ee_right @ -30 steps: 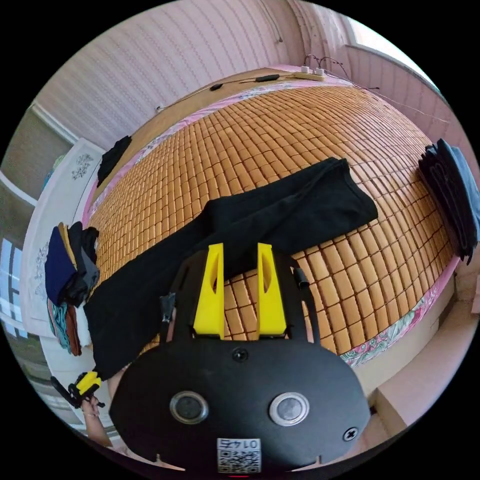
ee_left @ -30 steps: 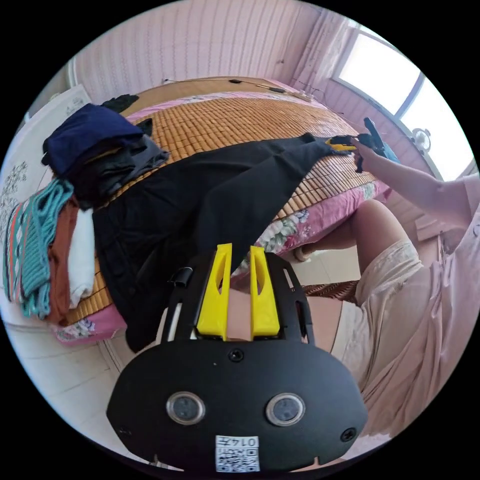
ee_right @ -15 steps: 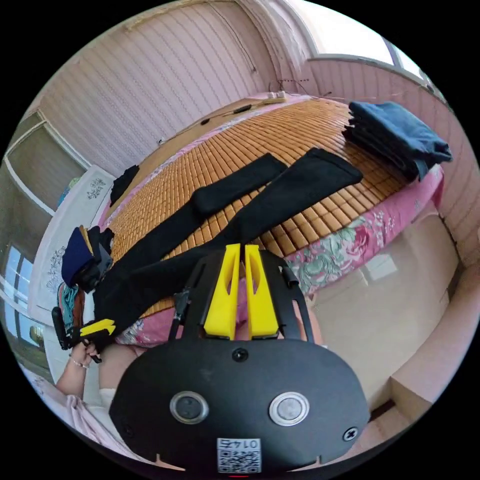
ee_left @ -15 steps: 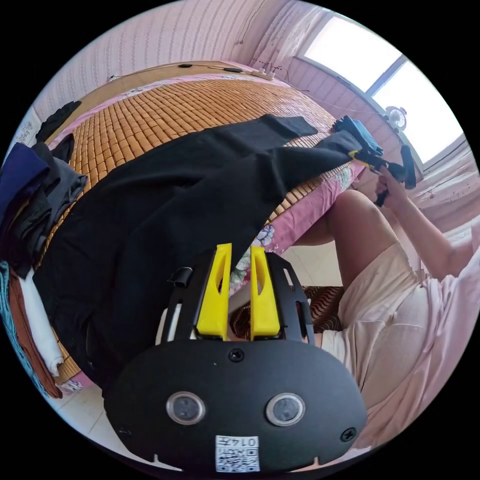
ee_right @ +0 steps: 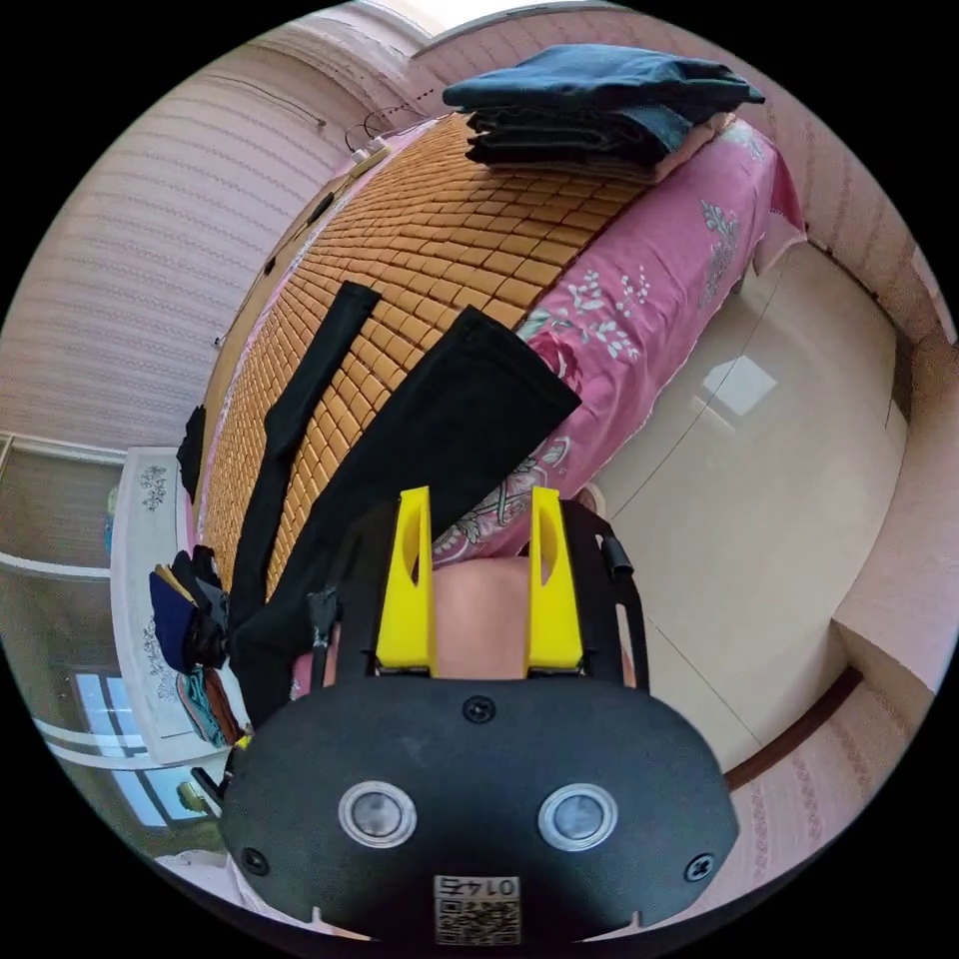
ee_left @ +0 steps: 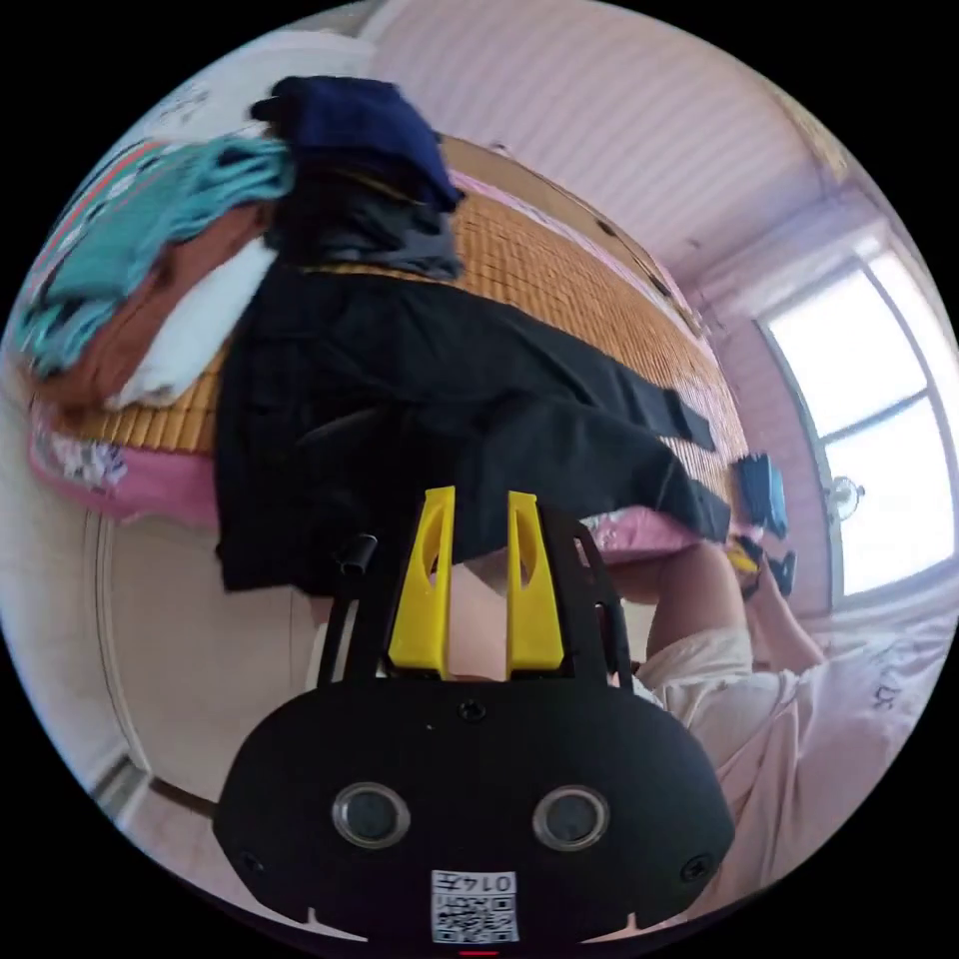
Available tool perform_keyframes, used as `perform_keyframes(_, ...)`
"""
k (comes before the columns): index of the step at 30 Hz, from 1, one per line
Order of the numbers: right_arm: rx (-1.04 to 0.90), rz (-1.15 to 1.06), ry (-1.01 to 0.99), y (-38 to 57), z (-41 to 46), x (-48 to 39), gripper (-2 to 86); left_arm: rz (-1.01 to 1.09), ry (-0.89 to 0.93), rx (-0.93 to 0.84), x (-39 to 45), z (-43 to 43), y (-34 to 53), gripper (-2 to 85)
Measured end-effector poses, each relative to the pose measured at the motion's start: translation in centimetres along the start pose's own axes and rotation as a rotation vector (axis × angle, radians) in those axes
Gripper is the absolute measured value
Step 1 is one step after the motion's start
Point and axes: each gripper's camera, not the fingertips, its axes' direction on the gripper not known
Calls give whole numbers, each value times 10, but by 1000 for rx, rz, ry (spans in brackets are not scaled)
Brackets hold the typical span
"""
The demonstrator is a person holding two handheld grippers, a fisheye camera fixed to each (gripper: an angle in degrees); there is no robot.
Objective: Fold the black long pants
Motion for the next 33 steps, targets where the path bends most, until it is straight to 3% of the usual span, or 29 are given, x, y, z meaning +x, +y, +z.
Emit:
perform_keyframes(5, -82, -27, -59, -21, 7, 5, 58, -358, 21, 192, -95, -50, 53, 88)
perform_keyframes(9, -2, -77, -83, -23, -19, -6, 18, -545, 174, 230, -141, -41, 77, 114)
perform_keyframes(16, 117, -186, -104, -25, -74, -20, 7, -594, 174, 286, -168, -72, 95, 127)
perform_keyframes(23, 2, -252, 82, -26, -57, -40, 6, -584, 208, 179, -181, -41, 83, 138)
perform_keyframes(29, 0, -229, 19, -26, -67, -43, 5, -550, 147, 132, -182, -36, 67, 53)
perform_keyframes(33, -11, -296, 51, -20, -75, -55, 5, -474, 163, 192, -179, -66, 73, 21)
